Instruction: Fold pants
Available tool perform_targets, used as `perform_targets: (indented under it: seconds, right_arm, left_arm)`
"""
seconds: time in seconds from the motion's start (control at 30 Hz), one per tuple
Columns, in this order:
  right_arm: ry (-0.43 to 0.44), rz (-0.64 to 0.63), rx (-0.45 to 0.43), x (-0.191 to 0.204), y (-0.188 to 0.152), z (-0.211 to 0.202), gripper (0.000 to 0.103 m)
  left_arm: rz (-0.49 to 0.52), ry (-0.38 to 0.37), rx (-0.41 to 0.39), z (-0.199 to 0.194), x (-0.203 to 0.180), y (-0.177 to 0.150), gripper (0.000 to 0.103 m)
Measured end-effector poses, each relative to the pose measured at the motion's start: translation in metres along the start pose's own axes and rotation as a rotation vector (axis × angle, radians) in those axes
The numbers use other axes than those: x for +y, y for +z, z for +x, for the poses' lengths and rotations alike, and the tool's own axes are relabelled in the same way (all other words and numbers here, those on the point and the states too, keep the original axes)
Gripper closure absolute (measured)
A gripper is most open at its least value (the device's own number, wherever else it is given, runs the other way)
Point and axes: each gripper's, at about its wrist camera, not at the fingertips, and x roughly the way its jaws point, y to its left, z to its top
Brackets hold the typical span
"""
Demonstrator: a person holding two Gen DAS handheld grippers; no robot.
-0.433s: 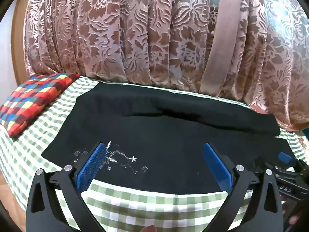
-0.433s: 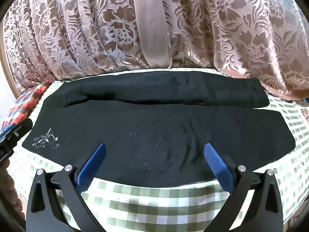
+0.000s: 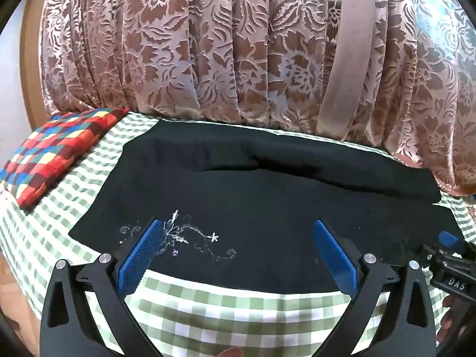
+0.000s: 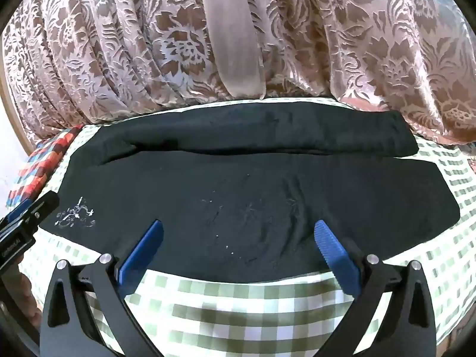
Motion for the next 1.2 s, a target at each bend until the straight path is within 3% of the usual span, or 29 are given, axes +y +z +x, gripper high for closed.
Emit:
perform_targets:
  seconds: [0.07, 0.3, 1.2]
  right_arm:
    - [-0.012, 0.012, 0.002, -0.002, 0.001, 0.000, 0.002]
    - [-0.044, -0.016, -0.017, -0.003, 0.000, -0.006, 0.002]
    - [-0.078, -0.071, -0.030, 0.007, -0.005, -0.010, 0.002]
  left_arm:
    - [0.003, 0.027, 0.024, 0.001, -0.025, 0.013, 0.003]
    - [-0.004, -0.002, 0.034, -0.001, -0.025, 0.015, 0.003]
    - [-0.020, 0.002, 0.043, -0.005, -0.024, 0.014, 0.003]
